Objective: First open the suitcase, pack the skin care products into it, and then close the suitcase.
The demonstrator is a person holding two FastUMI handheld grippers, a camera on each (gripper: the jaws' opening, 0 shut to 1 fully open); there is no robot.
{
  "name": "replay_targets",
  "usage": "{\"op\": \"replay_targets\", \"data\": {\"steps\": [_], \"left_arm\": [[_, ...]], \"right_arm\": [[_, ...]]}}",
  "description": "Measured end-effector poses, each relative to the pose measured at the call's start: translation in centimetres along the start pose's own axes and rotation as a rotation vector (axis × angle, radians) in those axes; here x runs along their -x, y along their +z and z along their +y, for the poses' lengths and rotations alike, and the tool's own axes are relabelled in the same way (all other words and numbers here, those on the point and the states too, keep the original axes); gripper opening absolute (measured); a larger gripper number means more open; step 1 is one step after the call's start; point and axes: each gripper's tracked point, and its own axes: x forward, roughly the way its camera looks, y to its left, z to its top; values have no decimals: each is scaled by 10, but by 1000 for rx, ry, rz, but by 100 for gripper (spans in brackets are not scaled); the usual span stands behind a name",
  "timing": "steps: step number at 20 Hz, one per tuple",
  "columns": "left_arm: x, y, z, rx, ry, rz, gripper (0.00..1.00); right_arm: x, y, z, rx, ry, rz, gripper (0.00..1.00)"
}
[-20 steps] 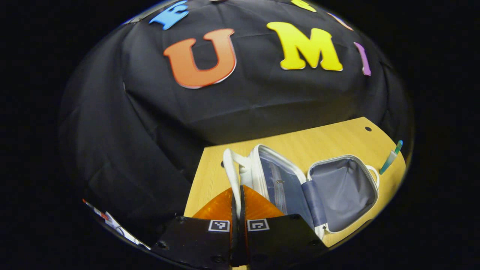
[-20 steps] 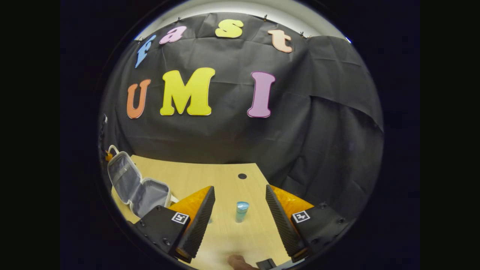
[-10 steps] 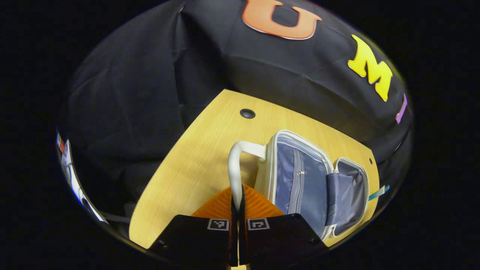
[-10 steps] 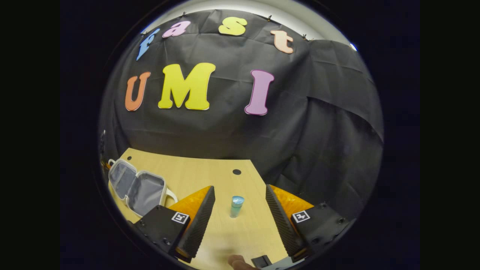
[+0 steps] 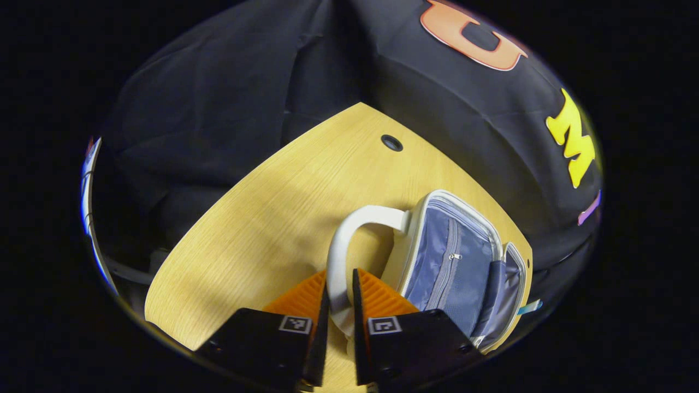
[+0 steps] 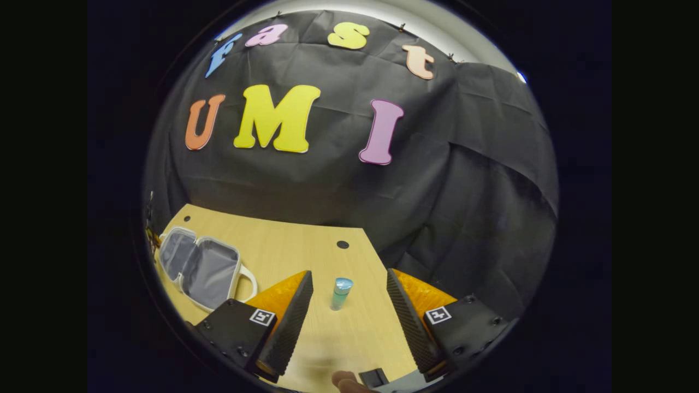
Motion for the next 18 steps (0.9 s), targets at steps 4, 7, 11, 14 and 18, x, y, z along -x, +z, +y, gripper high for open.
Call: {"op": "replay_targets", "data": {"steps": [4,7,11,14,18], "left_arm": [[19,12,12,-1,66,-59,70],[41,18,-5,-31,77,-128,98],[77,17,-55,-133,52,-226,99],[96,2,-113,-214,19,-274,98],[107,-35,-205,-284,-44,-307,98]], "right_arm": [[-3,3,-3,6,0,-35,81],[-10,-6,-4,10,29,-26,81],[-19,-8,-9,28,74,-47,81],[-24,-7,-13,47,128,-74,81],[-36,-16,-24,72,193,-74,81]]}}
